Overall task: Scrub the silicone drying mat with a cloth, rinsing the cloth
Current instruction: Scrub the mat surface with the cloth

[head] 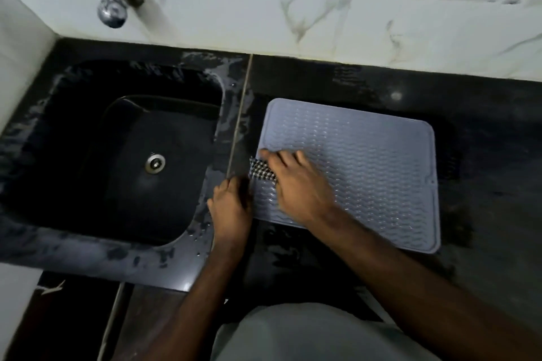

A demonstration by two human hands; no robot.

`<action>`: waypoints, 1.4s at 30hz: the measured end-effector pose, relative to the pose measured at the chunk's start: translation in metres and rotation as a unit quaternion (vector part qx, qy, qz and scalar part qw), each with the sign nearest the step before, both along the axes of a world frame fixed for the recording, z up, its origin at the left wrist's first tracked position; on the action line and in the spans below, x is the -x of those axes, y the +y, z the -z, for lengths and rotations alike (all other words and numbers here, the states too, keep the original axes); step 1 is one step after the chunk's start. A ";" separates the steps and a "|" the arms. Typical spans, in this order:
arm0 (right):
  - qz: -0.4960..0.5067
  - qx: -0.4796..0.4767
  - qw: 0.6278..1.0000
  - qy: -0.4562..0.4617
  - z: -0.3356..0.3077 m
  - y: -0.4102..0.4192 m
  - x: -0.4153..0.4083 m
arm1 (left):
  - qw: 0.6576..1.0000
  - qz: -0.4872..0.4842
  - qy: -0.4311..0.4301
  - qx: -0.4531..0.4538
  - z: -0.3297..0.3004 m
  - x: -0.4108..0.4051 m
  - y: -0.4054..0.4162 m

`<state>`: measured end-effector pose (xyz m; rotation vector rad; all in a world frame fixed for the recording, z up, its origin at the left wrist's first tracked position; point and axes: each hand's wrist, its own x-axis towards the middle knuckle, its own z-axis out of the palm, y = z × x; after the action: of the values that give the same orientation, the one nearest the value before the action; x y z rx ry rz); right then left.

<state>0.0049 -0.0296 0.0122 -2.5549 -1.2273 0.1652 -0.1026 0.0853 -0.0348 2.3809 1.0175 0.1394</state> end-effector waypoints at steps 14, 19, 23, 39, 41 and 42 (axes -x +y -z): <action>-0.036 0.097 0.992 0.068 0.035 0.006 0.013 | 0.993 -0.014 -0.067 0.096 0.007 0.003 0.012; -0.005 0.132 0.990 0.046 0.045 0.010 0.029 | 0.995 -0.019 -0.047 0.086 0.003 0.001 0.015; -0.035 0.134 0.990 0.014 0.040 0.010 0.023 | 0.996 -0.027 -0.036 0.075 -0.001 -0.001 0.014; -0.088 0.163 0.983 0.018 0.031 -0.019 0.019 | 0.991 0.048 0.088 -0.086 -0.004 -0.017 -0.015; -0.086 0.171 0.981 0.028 0.029 -0.024 0.019 | 0.987 0.059 0.102 -0.105 -0.003 -0.017 -0.019; -0.084 0.177 0.980 0.034 0.028 -0.025 0.019 | 0.986 0.058 0.106 -0.110 -0.002 -0.017 -0.020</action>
<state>-0.0139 -0.0541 -0.0160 -2.7040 -1.5025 0.5477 -0.0859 0.0655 -0.0325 2.6963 0.9982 -0.0485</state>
